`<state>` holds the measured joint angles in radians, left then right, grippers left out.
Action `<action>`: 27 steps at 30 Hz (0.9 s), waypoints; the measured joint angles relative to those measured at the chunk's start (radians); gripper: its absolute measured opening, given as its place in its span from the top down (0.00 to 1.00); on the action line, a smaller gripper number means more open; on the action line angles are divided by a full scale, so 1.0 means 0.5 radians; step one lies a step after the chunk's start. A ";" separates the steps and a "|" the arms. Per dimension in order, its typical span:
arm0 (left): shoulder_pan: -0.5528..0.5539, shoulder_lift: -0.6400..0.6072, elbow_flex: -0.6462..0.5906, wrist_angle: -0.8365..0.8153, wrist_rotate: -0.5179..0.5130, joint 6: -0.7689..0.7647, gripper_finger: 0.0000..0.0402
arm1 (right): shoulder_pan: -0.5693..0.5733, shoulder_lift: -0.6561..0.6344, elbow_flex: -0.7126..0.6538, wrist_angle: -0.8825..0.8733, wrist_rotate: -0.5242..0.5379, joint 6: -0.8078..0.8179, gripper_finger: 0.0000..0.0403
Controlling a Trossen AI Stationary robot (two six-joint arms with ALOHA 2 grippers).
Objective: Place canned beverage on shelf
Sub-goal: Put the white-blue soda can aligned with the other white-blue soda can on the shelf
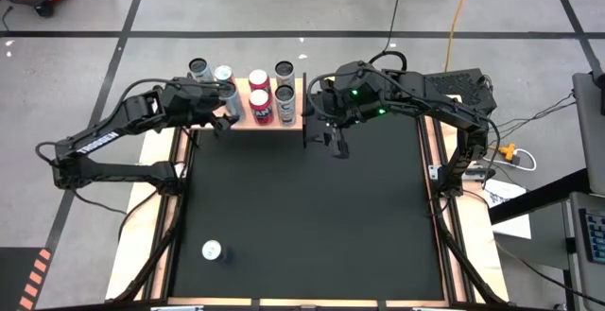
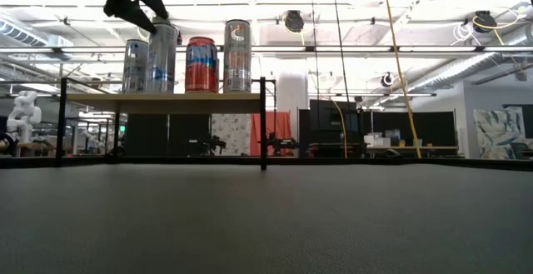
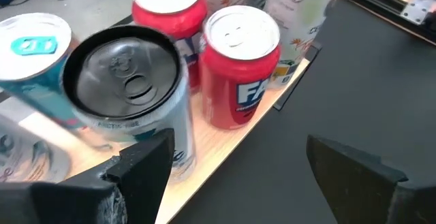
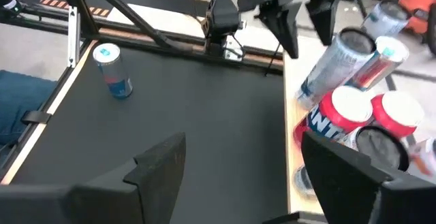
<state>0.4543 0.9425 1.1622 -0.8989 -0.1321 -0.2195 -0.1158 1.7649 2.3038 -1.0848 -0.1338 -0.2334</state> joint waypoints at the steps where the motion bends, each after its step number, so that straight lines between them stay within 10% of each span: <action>1: -0.009 0.001 0.000 0.014 0.018 0.023 0.16 | 0.000 0.001 0.000 0.019 0.003 -0.006 0.33; 27: -0.132 -0.238 0.000 -0.049 -0.430 0.312 0.16 | -0.295 0.637 0.001 1.144 -0.318 -0.323 0.33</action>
<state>0.3882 0.8234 1.1622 -0.9236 -0.3472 -0.0635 -0.2635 2.0833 2.3044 -0.5129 -0.2930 -0.3947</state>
